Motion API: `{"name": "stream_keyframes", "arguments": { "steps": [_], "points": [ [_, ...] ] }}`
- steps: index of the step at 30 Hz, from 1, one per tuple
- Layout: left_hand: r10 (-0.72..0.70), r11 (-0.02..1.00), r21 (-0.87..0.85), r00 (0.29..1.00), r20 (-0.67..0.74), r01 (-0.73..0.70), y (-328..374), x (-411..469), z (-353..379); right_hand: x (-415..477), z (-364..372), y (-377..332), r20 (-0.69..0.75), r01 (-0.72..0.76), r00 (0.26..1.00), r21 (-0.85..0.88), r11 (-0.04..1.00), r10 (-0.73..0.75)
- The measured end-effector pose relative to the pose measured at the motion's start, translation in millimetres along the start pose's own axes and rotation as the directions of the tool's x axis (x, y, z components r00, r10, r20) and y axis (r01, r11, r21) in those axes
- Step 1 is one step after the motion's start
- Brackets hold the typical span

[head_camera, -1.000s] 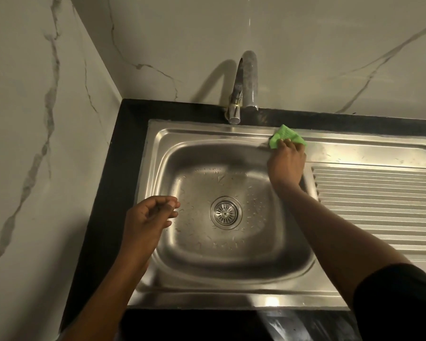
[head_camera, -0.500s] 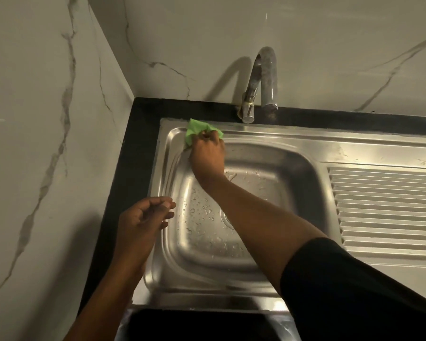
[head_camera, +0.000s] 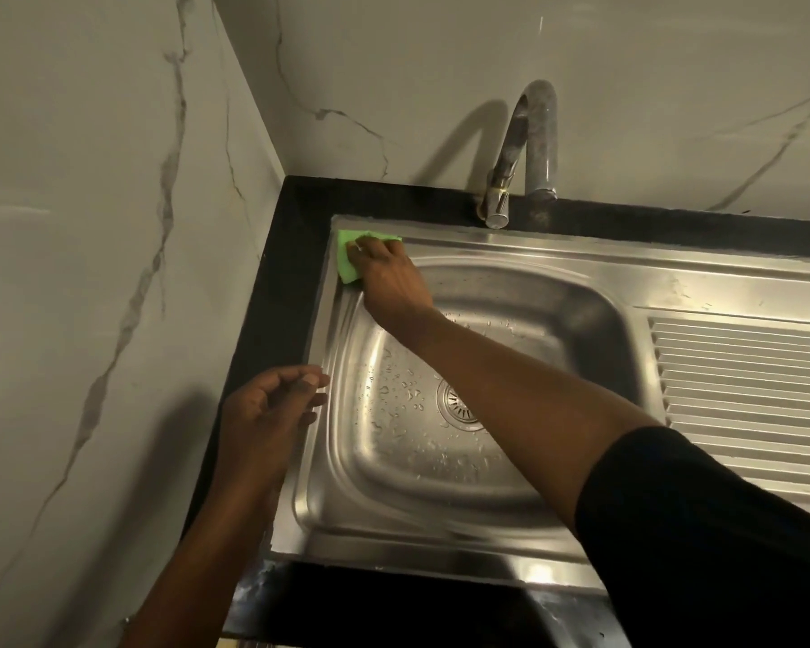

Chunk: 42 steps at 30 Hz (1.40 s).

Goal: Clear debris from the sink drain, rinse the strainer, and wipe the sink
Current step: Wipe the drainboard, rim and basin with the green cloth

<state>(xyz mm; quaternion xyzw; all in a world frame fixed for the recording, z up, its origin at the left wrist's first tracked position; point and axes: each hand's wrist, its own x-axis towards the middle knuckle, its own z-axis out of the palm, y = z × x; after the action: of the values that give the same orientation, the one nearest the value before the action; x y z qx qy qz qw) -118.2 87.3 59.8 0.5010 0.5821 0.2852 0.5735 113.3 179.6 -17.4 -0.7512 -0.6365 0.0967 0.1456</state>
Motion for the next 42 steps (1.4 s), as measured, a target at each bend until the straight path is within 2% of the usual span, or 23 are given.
{"name": "stream_keyframes", "arguments": {
  "steps": [6,11,14,17,20,23,25,29,33,36,39,41,42],
  "points": [
    [0.018,0.999,-0.039,1.000,-0.026,-0.019,3,1,-4,-52,5,-23,0.078,-0.003,0.997,0.189,0.982,-0.012],
    [0.039,0.998,-0.039,0.999,-0.031,-0.041,6,1,-5,-140,9,-57,0.134,0.072,0.984,0.314,0.947,-0.119],
    [0.037,0.998,-0.049,0.999,-0.034,-0.039,8,0,-3,-189,9,-68,0.226,0.174,0.938,0.354,0.919,-0.264],
    [0.045,0.998,-0.043,0.999,-0.019,-0.045,10,-3,-1,-227,3,-72,0.352,0.173,0.880,0.386,0.906,-0.318],
    [0.041,0.998,-0.044,0.999,-0.018,-0.042,9,-6,1,-243,-11,-66,0.394,0.170,0.849,0.429,0.887,-0.353],
    [0.039,0.997,-0.067,0.999,-0.016,-0.040,6,-12,3,-258,-33,-46,0.384,0.173,0.814,0.556,0.813,-0.435],
    [0.034,0.996,-0.084,0.999,-0.007,-0.035,2,-16,6,-276,-44,-26,0.357,0.092,0.842,0.643,0.760,-0.405],
    [0.013,0.994,-0.110,0.999,0.039,-0.008,-2,-23,17,-295,-68,17,0.410,-0.053,0.862,0.657,0.752,-0.298],
    [0.008,0.991,-0.133,0.999,0.053,-0.001,0,-27,25,-303,-86,67,0.572,-0.184,0.792,0.554,0.812,-0.211],
    [0.025,0.991,-0.130,0.998,0.049,-0.019,1,-27,27,-300,-99,96,0.642,-0.223,0.742,0.510,0.831,-0.195],
    [0.028,0.991,-0.133,0.999,0.037,-0.023,2,-28,26,-280,-112,127,0.706,-0.271,0.703,0.378,0.885,-0.086],
    [0.029,0.991,-0.128,0.999,0.030,-0.024,1,-28,24,-263,-115,142,0.673,-0.376,0.739,0.382,0.844,0.025],
    [0.029,0.992,-0.121,0.999,0.027,-0.026,-1,-28,23,-254,-114,145,0.639,-0.465,0.764,0.446,0.765,0.092]
  ]
}}
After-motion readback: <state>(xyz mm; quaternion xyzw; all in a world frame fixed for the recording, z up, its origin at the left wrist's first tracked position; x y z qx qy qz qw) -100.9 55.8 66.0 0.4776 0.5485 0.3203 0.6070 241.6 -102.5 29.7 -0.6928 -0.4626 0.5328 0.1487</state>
